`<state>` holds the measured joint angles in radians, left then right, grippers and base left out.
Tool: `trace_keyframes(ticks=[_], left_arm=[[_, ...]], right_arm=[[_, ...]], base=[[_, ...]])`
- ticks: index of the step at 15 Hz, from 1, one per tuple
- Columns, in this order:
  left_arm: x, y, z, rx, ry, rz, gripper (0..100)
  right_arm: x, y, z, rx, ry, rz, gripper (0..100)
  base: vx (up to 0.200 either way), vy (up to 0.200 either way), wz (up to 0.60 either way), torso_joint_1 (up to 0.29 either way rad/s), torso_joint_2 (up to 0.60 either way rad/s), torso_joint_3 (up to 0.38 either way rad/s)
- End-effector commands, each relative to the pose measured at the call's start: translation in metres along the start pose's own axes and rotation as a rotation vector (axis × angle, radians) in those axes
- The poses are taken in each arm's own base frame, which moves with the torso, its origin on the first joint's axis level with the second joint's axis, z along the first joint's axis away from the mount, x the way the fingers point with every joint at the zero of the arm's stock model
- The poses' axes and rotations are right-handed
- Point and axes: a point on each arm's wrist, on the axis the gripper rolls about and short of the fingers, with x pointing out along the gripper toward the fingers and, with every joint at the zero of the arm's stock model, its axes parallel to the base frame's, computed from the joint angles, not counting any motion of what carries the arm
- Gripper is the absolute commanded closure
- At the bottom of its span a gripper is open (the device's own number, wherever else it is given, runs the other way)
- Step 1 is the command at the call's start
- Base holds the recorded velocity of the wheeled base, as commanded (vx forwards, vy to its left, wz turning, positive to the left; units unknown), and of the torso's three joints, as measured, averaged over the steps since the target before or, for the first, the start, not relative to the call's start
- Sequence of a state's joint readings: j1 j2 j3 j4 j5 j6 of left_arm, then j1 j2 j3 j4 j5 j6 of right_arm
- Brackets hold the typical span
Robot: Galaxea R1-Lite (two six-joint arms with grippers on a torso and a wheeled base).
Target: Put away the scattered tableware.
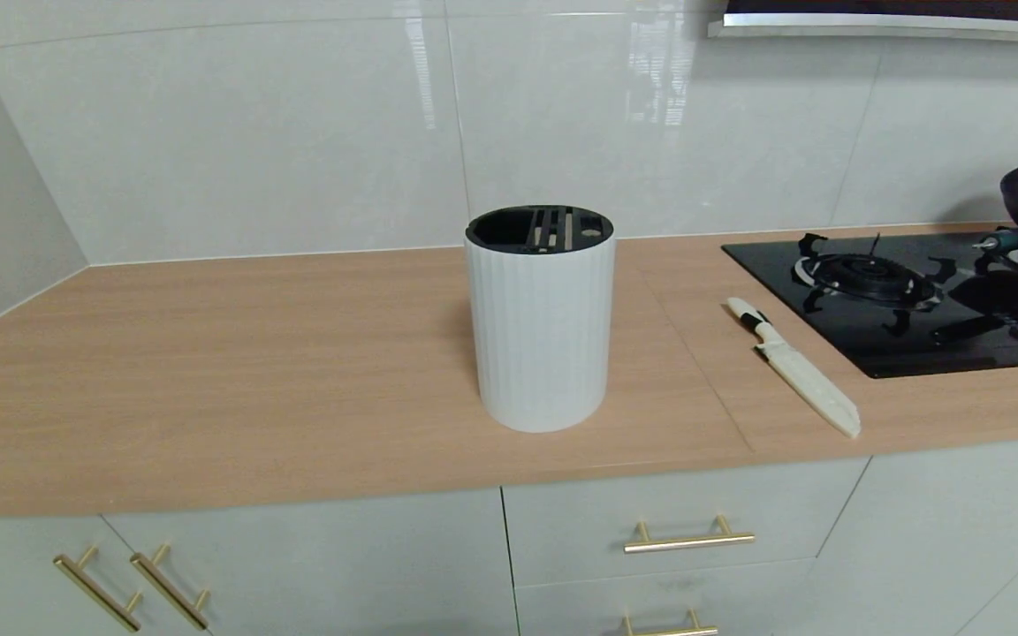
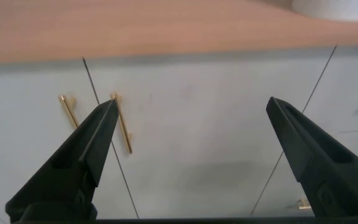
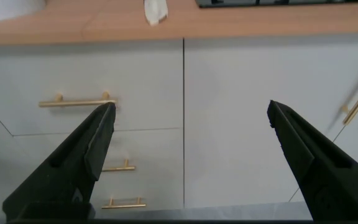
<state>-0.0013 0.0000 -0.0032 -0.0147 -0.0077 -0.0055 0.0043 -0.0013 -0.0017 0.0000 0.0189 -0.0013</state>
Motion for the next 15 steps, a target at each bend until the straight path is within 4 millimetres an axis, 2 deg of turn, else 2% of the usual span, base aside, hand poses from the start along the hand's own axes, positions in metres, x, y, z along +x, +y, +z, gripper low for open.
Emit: trace_keyframes(ticks=[1,15], left_arm=[[0.0,0.0,0.0,-0.001,-0.001,0.0,0],[0.0,0.0,0.0,-0.001,-0.001,0.001,0]], right_arm=[[0.0001,0.0,0.0,0.0,0.001,0.0,0],[0.0001,0.0,0.0,0.0,0.001,0.0,0]], base=[[0.0,0.0,0.0,0.183,-0.49,-0.31],[0.0,0.0,0.0,0.234,-0.54,-0.317]])
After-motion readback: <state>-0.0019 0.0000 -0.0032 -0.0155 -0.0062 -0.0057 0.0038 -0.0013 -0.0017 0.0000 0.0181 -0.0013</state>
